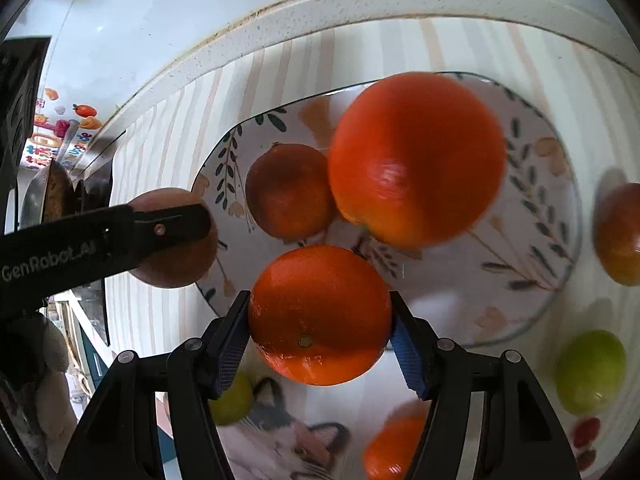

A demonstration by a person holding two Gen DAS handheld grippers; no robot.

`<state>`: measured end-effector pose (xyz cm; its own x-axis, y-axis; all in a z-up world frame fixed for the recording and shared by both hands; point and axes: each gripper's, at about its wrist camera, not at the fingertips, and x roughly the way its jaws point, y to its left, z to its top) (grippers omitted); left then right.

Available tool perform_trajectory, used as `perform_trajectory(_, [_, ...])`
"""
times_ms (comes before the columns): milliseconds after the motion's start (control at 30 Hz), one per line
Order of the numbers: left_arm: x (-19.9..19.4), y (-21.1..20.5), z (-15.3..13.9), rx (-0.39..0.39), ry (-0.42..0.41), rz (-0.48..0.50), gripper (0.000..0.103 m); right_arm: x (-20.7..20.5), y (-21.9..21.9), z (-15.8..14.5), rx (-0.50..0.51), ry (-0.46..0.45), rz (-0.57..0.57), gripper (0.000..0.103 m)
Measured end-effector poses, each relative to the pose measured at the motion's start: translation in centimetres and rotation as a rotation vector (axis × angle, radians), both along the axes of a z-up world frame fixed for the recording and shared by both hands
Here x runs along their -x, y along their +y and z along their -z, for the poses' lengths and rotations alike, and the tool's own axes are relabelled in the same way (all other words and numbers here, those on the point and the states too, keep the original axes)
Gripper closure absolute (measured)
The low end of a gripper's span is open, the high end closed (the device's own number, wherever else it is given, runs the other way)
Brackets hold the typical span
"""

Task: Organize fruits
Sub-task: 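Lower the red apple and orange onto the plate and release both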

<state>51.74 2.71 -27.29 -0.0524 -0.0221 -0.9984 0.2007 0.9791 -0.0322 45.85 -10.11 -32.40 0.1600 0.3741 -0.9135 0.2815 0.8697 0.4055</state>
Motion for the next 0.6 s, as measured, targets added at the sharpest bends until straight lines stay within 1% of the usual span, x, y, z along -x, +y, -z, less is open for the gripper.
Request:
perform_trajectory(200, [0.1,-0.4,1.5,-0.016,0.033,0.01,0.038,-0.8,0.6,1.0,-0.035,0.006,0.019,0.035])
perform_trajectory(300, [0.3,-0.5,1.6,-0.019,0.043,0.008,0.038,-1.0,0.6,1.3,-0.053,0.019,0.021,0.034])
perform_trajectory(367, [0.1,-0.9,1.9,-0.02,0.046,0.005,0.038,-1.1,0.4,1.2,-0.071,0.026,0.022,0.031])
perform_trajectory(400, [0.0,-0.9,2.1,-0.015,0.047,0.005,0.038,-1.1,0.2,0.9,-0.074,0.027,0.02,0.025])
perform_trajectory(433, [-0.1,-1.0,2.1,-0.002,0.046,0.003,0.036,-1.1,0.1,0.7,-0.072,0.028,0.017,0.018])
perform_trajectory(467, [-0.3,-1.3,2.1,0.008,0.041,0.0,0.034,-1.3,0.3,0.5,-0.07,0.027,0.012,0.017])
perform_trajectory(533, [-0.5,-1.1,1.6,0.016,0.024,-0.001,0.024,-1.1,0.1,-0.1,-0.056,0.034,-0.003,0.015])
perform_trajectory(600, [-0.8,-0.9,0.8,0.019,0.0,0.0,0.021,-0.6,-0.2,-0.6,-0.049,0.038,-0.013,0.012])
